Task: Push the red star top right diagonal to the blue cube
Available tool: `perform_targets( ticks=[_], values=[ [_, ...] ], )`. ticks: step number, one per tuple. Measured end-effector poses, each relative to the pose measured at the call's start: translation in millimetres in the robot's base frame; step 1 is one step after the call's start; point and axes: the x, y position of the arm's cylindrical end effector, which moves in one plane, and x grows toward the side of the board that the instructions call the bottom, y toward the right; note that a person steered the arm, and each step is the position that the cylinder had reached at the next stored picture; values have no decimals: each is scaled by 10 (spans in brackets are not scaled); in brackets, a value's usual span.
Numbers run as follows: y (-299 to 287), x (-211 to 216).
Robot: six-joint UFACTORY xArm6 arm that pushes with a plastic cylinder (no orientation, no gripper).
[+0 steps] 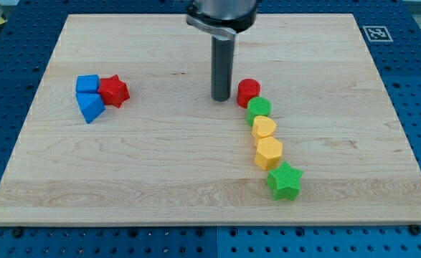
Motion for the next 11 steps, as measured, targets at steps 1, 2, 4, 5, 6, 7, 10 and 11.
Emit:
perform_targets(
  ticks=[1,2,4,5,6,7,10,11],
  values=[
    [-311,23],
    [-494,247],
    [-1130,530],
    [-1551,526],
    [-1788,468],
    [-1799,375],
    [-1752,4],
    [-1739,-27]
  ],
)
